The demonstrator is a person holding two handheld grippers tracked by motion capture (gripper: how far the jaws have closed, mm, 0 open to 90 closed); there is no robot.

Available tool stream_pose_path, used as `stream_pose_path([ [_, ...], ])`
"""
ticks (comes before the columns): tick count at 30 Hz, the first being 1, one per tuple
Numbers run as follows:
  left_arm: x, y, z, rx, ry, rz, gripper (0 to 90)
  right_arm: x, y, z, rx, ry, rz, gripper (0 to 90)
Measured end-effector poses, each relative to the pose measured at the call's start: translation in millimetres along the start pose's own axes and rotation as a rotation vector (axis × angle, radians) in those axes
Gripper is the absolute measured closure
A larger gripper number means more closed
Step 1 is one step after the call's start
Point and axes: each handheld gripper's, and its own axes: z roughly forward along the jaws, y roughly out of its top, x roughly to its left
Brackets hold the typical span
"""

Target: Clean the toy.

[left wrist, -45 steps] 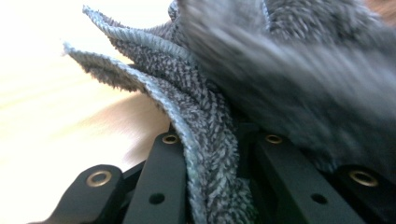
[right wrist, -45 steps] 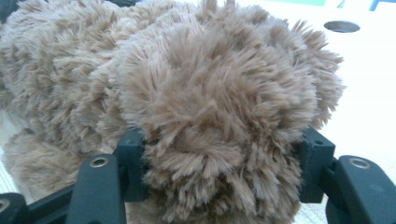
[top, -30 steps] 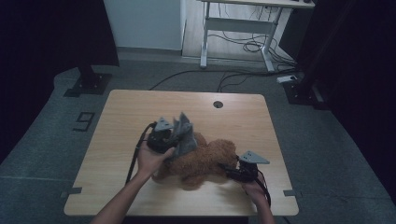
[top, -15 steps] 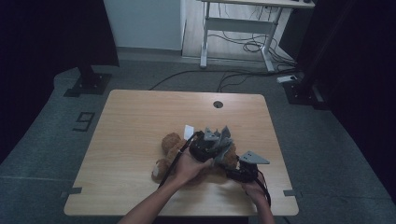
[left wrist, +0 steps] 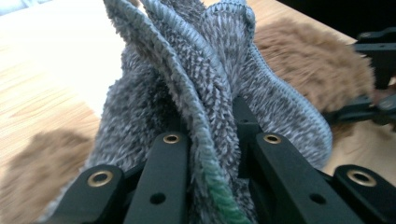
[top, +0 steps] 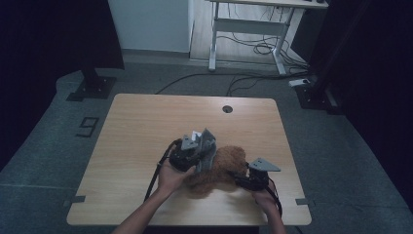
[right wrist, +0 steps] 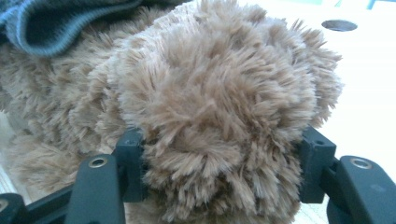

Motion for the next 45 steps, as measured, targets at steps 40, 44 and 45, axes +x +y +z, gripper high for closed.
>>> stream_pose_path([
  [40, 10.4, 21.8, -3.3, -0.006, -0.057, -0.05, 78.8, -2.5, -1.6, -0.4, -0.006, 0.013, 0.005, 35.4],
  [44, 7.3, 8.0, 14.7, 0.013, -0.07, -0.058, 79.0, -2.2, -1.6, -1.1, -0.005, 0.021, -0.002, 31.3],
  [45, 8.1, 4.8, 14.5, 0.006, -0.076, -0.063, 79.2, -2.2, -1.4, -1.4, -0.003, 0.023, -0.004, 29.8],
])
